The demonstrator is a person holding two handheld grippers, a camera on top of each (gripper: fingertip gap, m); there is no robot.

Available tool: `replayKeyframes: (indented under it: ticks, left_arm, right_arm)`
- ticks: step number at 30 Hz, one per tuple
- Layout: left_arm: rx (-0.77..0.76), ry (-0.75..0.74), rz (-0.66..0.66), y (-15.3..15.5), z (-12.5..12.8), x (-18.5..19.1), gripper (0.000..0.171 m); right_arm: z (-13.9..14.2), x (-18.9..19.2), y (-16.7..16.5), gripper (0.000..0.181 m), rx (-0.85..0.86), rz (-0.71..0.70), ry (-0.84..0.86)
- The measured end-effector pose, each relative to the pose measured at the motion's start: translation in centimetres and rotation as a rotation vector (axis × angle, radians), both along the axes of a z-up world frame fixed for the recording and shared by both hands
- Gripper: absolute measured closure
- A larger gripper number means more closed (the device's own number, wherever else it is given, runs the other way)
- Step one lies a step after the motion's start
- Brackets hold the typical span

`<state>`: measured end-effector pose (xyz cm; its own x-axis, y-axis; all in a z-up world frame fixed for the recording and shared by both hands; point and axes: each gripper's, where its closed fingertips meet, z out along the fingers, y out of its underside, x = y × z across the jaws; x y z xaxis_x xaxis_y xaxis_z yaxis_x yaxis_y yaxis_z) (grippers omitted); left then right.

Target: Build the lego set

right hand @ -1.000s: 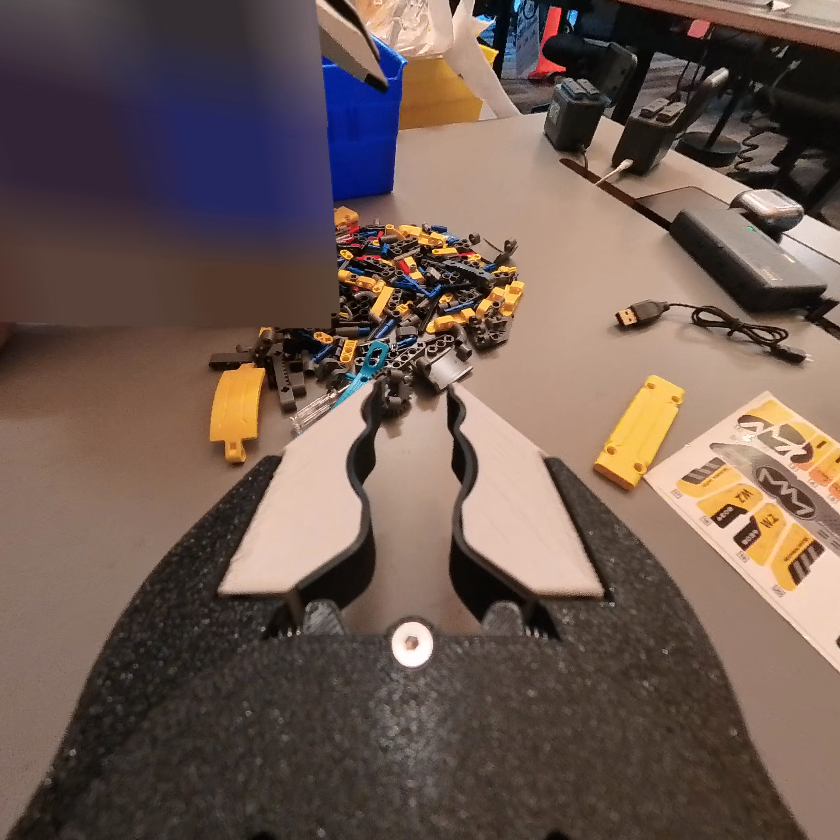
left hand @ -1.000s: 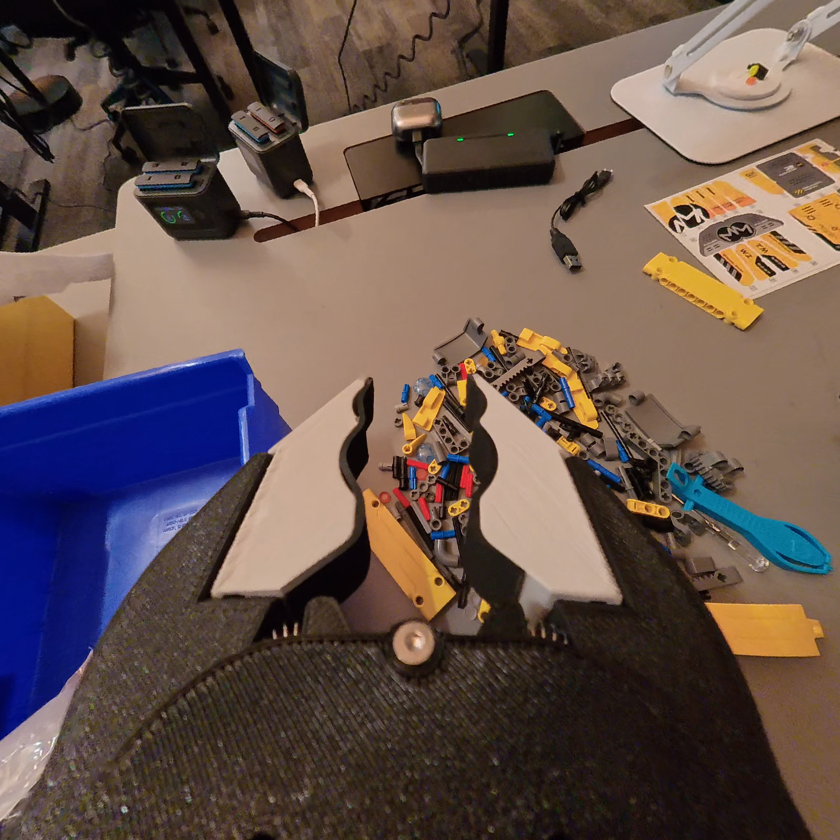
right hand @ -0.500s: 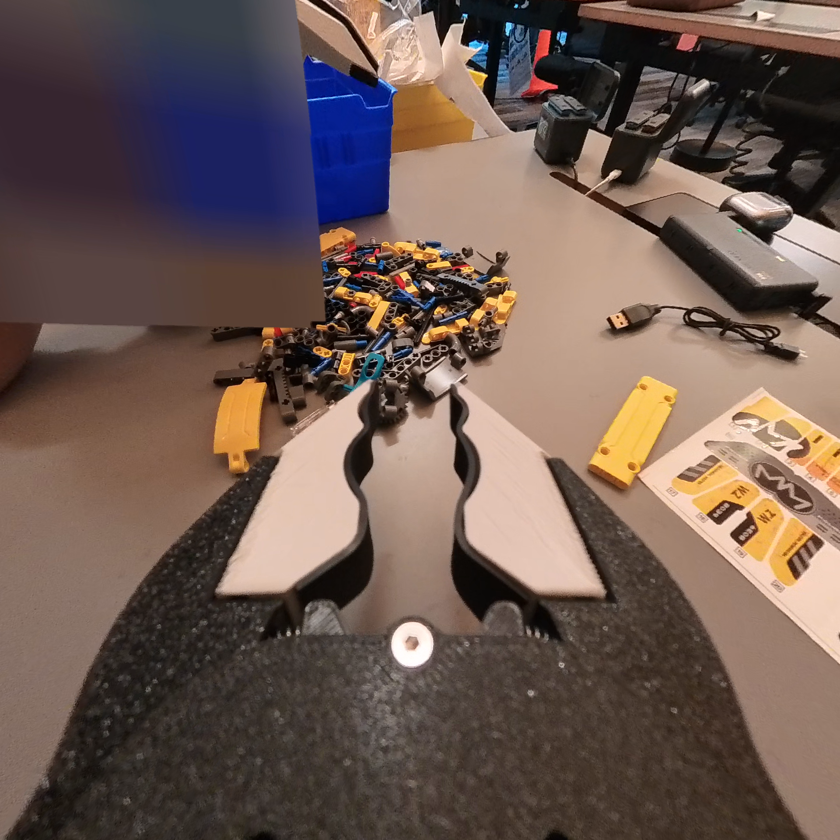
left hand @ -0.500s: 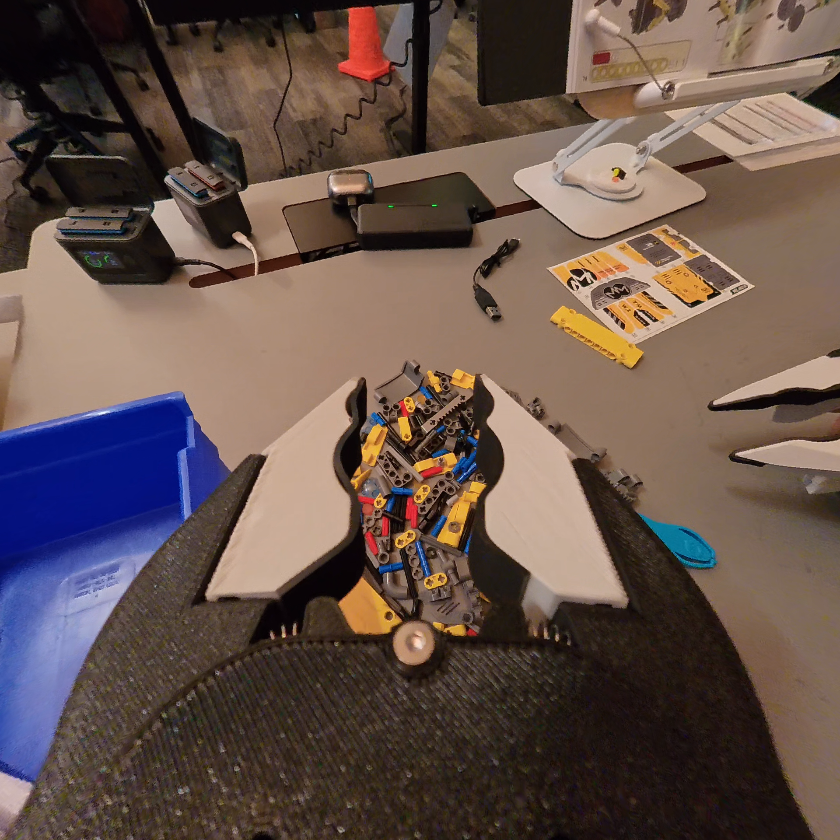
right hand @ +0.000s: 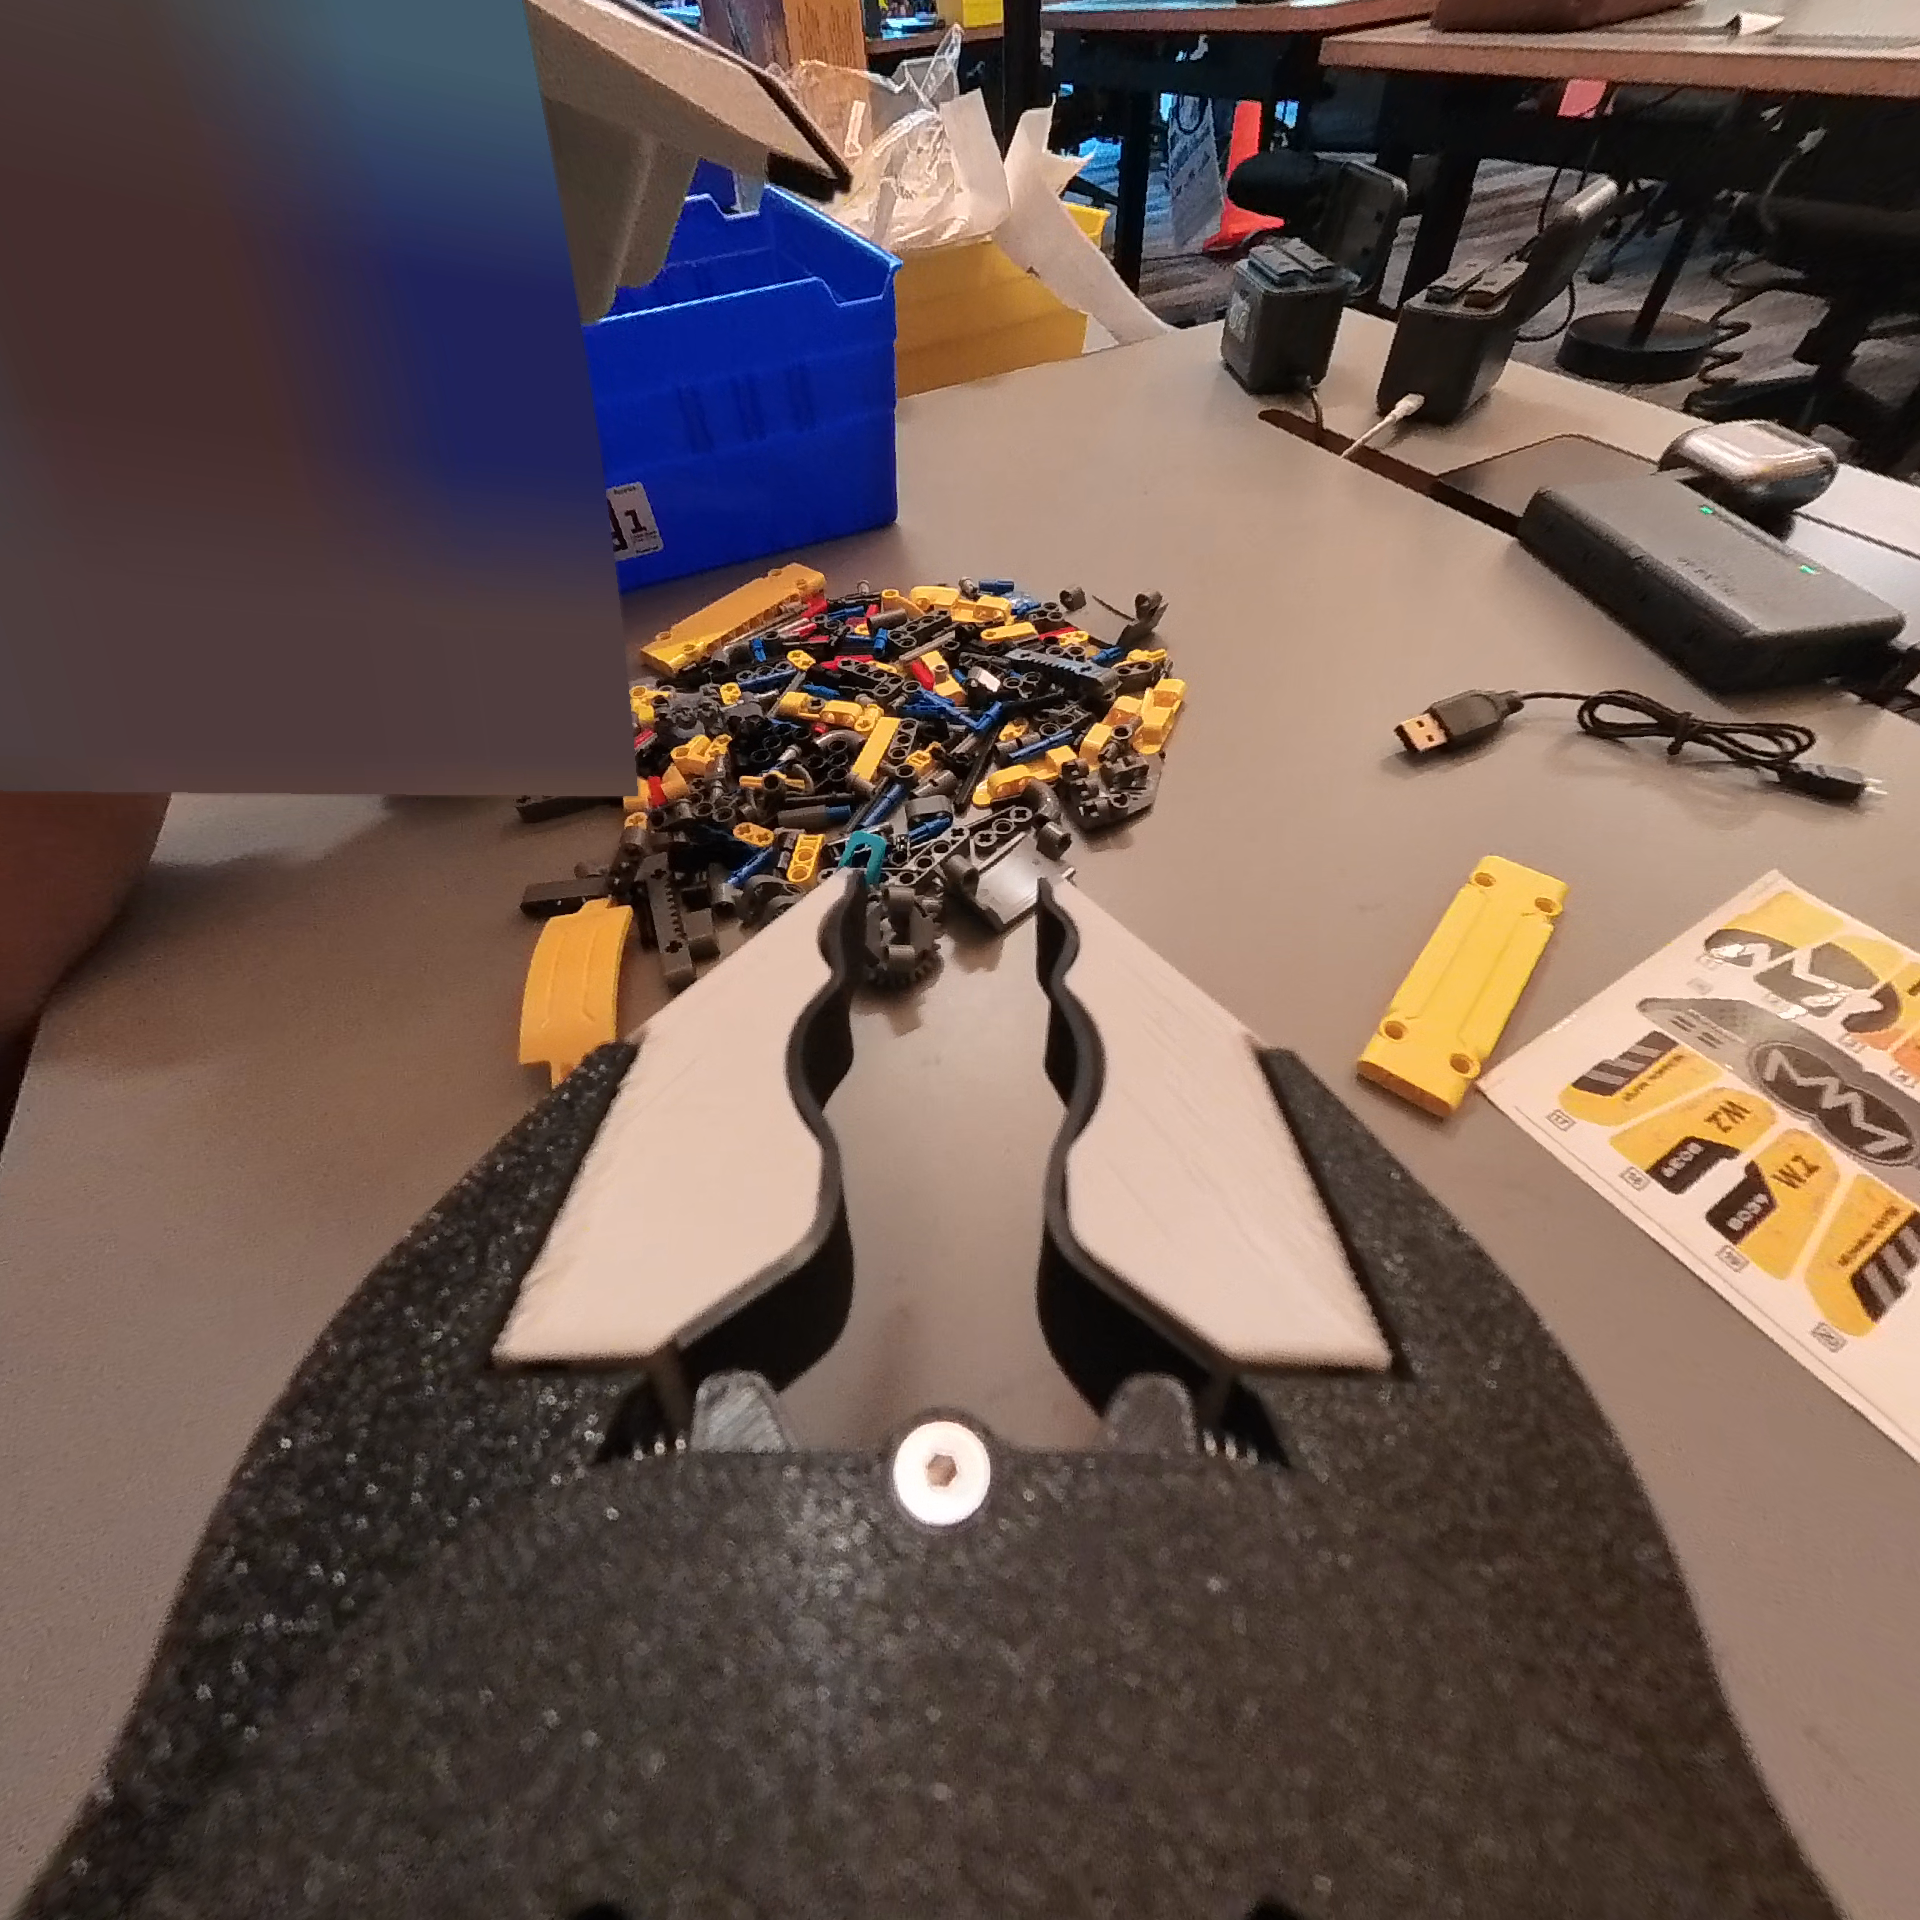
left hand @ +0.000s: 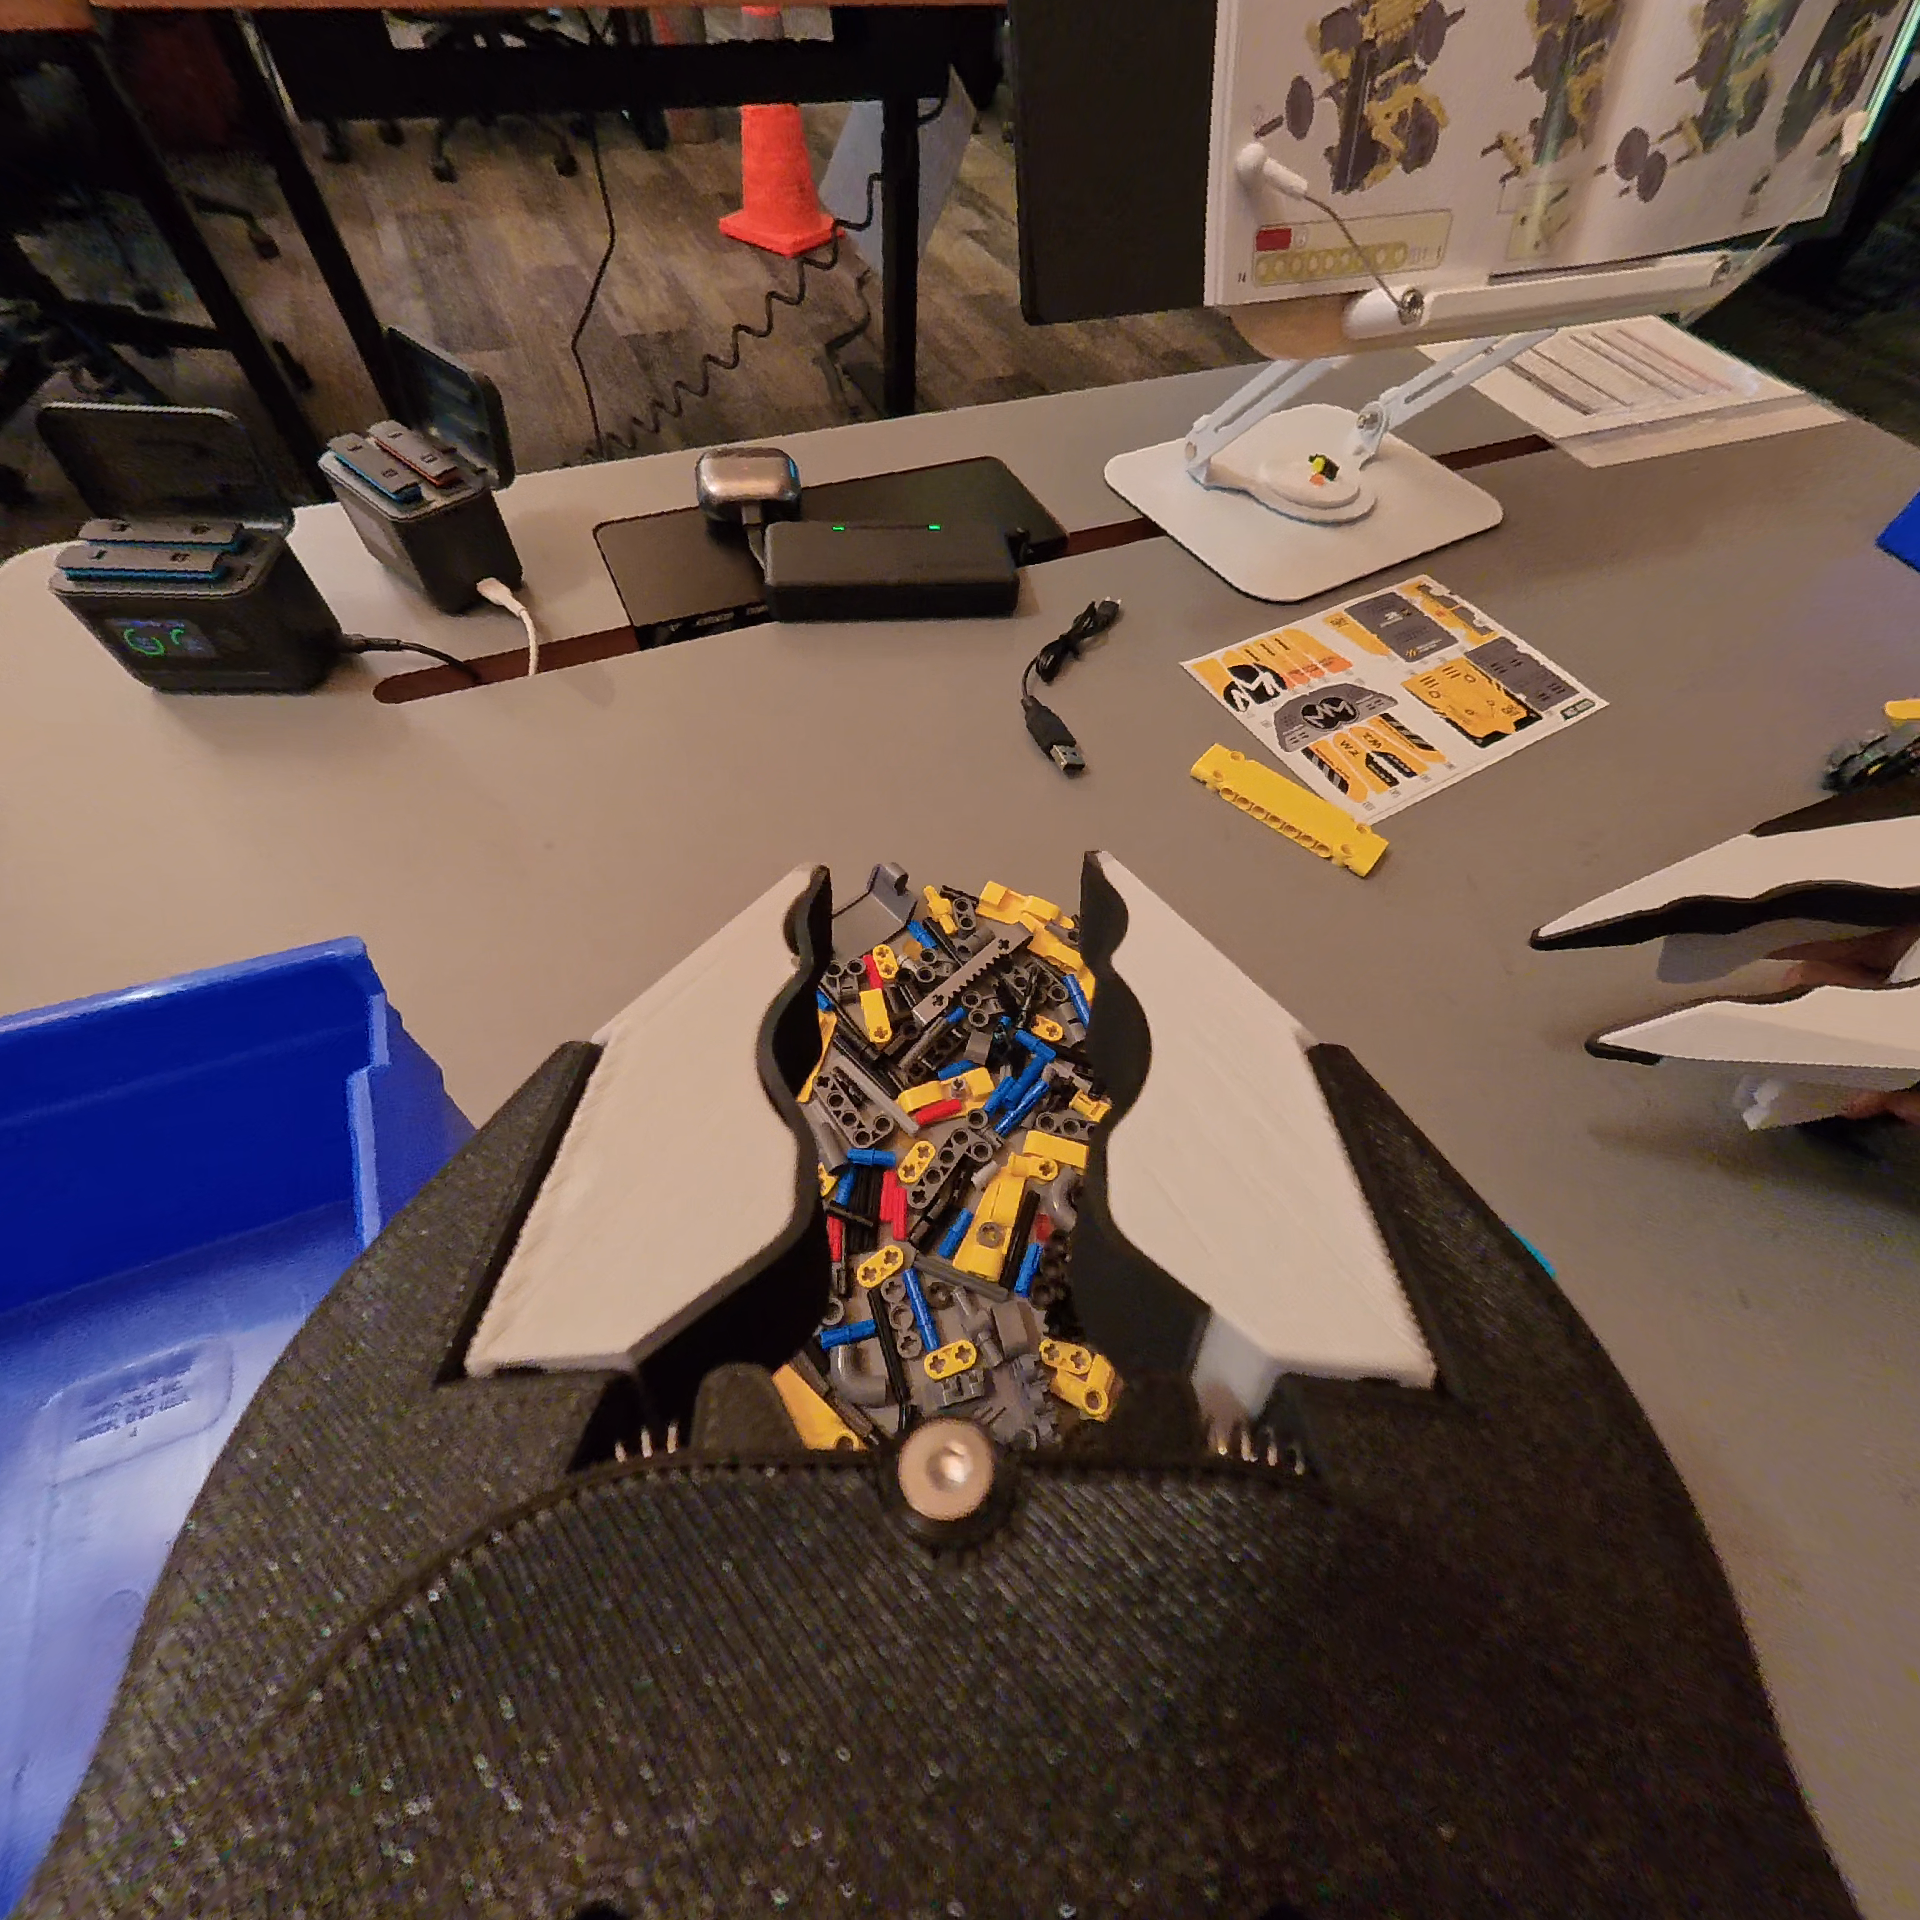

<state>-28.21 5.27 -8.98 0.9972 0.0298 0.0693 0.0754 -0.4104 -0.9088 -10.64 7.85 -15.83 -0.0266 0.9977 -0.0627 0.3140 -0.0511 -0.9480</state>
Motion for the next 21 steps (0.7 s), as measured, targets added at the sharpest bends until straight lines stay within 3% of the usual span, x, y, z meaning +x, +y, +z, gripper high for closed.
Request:
replayKeyframes:
  ticks: [7, 21]
  left_arm:
    - [-0.096, 0.123, 0.057, 0.1, -1.5, -1.0, 0.127]
    - [-0.112, 0.141, 0.085, -0.1, -1.7, -1.5, 0.127]
  right_arm:
    - [0.5, 0.0, -0.1, 0.149, 0.021, -0.002, 0.019]
    - [0.5, 0.0, -0.2, 0.149, 0.019, 0.001, 0.020]
